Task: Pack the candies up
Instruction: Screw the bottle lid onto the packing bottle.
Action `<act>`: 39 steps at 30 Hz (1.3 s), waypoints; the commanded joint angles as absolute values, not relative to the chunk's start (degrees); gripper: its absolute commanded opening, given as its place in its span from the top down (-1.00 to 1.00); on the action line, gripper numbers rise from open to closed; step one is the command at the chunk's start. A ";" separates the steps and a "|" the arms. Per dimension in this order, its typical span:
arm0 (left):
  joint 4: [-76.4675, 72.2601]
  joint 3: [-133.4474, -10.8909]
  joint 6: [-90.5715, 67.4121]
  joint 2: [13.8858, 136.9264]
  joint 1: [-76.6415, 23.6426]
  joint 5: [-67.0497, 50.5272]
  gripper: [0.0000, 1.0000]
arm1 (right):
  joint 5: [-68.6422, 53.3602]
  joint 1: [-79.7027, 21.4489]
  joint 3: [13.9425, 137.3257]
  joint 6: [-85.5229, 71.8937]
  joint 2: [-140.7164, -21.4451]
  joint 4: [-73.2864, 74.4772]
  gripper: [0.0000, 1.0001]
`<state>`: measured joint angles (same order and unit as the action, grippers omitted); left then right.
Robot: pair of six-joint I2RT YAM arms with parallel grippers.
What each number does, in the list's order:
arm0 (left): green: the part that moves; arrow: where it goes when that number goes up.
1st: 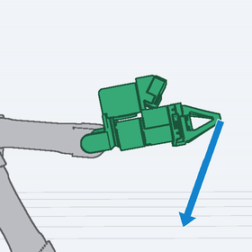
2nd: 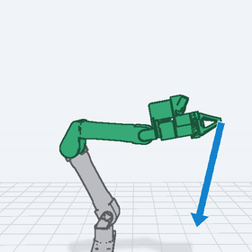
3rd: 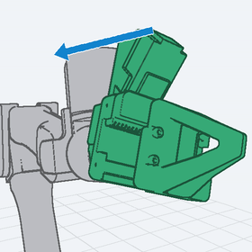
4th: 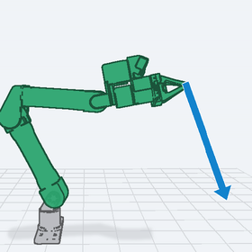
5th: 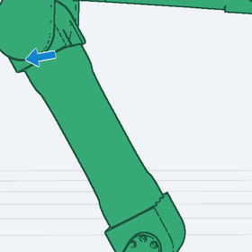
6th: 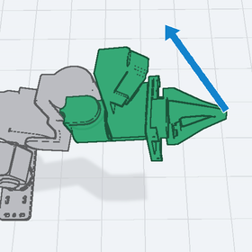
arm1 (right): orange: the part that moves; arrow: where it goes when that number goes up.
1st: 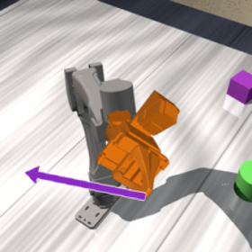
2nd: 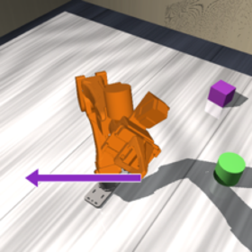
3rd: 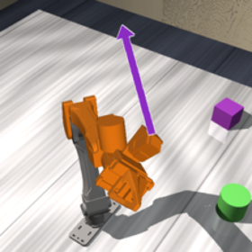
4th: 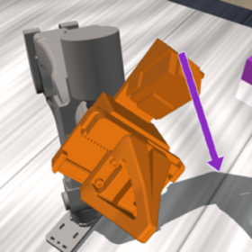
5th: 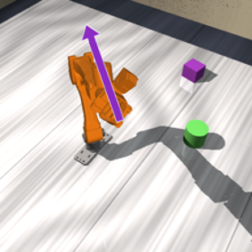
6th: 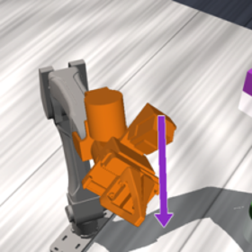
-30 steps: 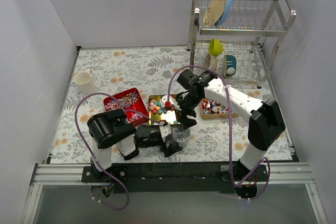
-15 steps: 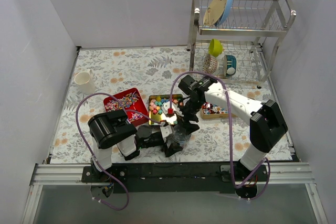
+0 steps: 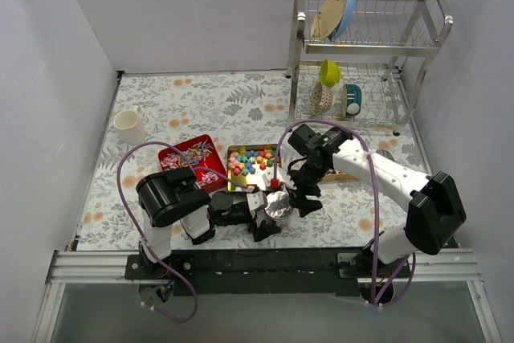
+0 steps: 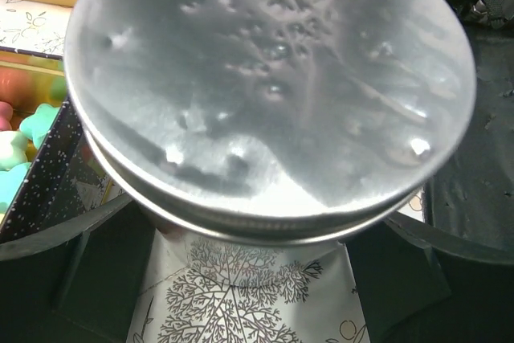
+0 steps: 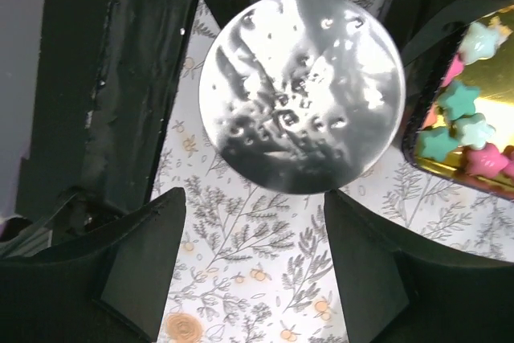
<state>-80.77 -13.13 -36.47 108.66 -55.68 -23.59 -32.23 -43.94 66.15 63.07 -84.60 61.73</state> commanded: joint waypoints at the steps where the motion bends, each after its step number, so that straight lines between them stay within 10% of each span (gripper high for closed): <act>1: -81.39 -12.74 -41.31 111.71 -54.23 -19.51 1.00 | -37.09 -44.91 65.39 61.52 -82.71 72.06 -0.52; 21: -75.94 -13.89 -39.11 110.30 -54.23 -23.56 1.00 | -42.89 -41.22 87.53 65.38 -98.17 70.56 -0.49; 39: -76.38 -13.97 -40.16 110.74 -54.14 -21.18 1.00 | -41.66 -44.21 81.39 68.91 -98.70 73.13 -0.48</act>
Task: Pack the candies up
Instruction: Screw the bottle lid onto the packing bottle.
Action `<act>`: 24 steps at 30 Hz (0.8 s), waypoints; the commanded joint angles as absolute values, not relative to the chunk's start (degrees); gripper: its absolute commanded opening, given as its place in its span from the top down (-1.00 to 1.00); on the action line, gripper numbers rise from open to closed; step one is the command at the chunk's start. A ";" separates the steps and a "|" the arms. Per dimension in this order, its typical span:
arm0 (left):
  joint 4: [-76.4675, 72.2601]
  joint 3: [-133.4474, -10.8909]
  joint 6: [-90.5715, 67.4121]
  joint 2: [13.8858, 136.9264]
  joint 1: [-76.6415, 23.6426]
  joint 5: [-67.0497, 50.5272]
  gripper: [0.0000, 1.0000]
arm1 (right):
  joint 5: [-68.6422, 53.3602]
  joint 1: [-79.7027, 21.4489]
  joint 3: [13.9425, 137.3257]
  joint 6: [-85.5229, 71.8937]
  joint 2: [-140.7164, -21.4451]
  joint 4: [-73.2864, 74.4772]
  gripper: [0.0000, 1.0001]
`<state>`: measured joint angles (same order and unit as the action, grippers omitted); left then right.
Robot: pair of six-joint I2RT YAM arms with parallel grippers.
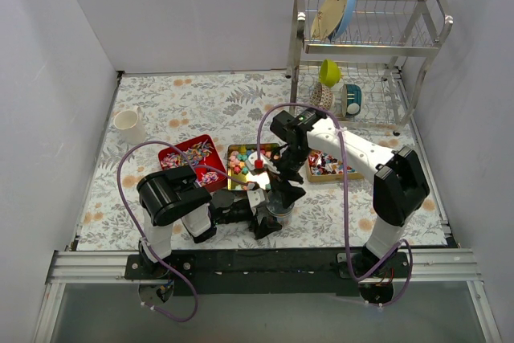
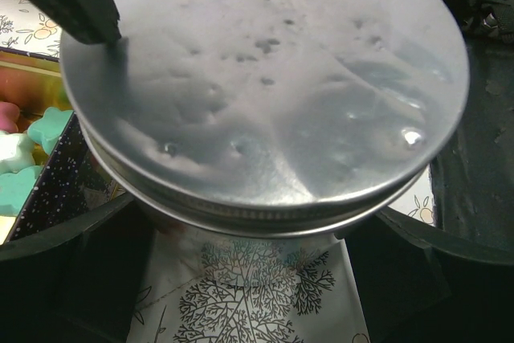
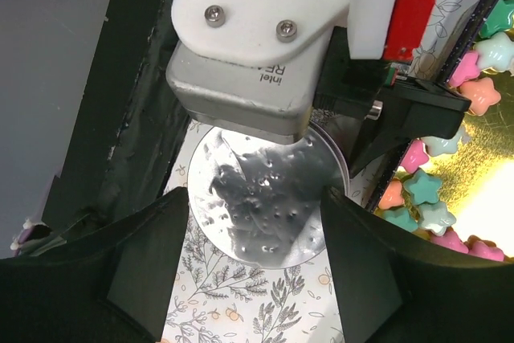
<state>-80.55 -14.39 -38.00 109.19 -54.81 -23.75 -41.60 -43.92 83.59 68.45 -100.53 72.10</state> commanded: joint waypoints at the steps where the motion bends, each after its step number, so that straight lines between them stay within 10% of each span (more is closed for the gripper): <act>1: -76.29 -13.97 -40.17 110.74 -54.05 -21.09 1.00 | -41.49 -44.21 81.04 68.73 -98.27 72.95 -0.49; 24: -76.29 -14.24 -42.01 110.92 -53.79 -21.97 1.00 | -39.55 -44.21 82.53 66.35 -98.09 65.04 -0.52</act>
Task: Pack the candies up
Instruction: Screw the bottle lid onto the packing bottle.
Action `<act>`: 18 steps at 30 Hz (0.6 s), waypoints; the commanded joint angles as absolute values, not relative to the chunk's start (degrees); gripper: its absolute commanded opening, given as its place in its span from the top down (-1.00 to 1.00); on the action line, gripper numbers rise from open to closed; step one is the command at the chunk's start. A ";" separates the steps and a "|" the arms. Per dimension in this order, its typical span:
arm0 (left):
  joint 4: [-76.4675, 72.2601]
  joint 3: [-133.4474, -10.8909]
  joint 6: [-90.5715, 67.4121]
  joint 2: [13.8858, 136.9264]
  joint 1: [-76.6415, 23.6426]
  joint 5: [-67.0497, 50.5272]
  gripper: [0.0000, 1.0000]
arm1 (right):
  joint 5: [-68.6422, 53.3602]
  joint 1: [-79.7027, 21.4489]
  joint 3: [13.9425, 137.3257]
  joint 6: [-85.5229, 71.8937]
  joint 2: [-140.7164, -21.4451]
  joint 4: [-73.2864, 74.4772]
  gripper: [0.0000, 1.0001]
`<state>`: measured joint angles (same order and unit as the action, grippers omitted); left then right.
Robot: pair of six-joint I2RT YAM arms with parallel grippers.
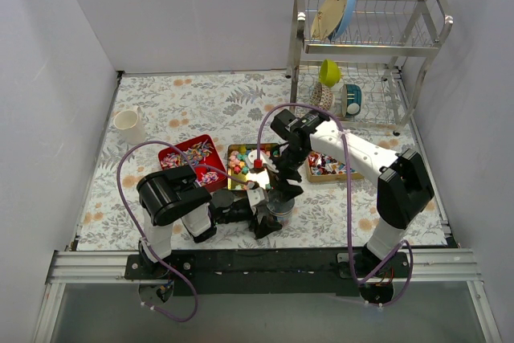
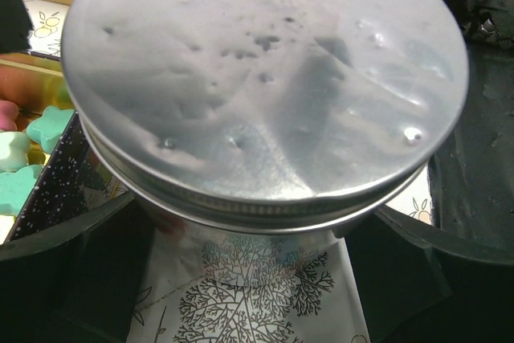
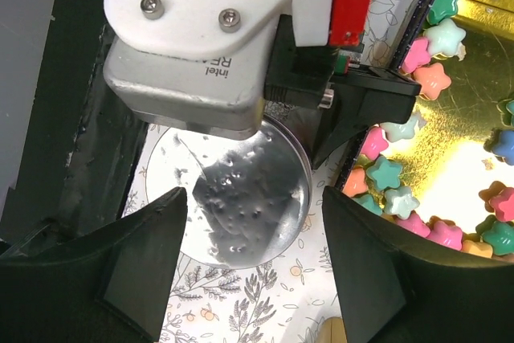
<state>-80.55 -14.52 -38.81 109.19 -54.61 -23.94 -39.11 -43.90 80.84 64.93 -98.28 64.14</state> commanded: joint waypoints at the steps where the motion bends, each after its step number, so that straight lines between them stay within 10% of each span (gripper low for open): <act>1: -76.20 -14.33 -42.27 111.00 -53.53 -21.97 1.00 | -39.38 -44.21 82.18 66.53 -98.00 65.13 -0.51; 18: -74.45 -15.73 -43.51 112.32 -52.29 -23.38 1.00 | -35.60 -43.33 74.01 65.48 -92.90 68.55 -0.51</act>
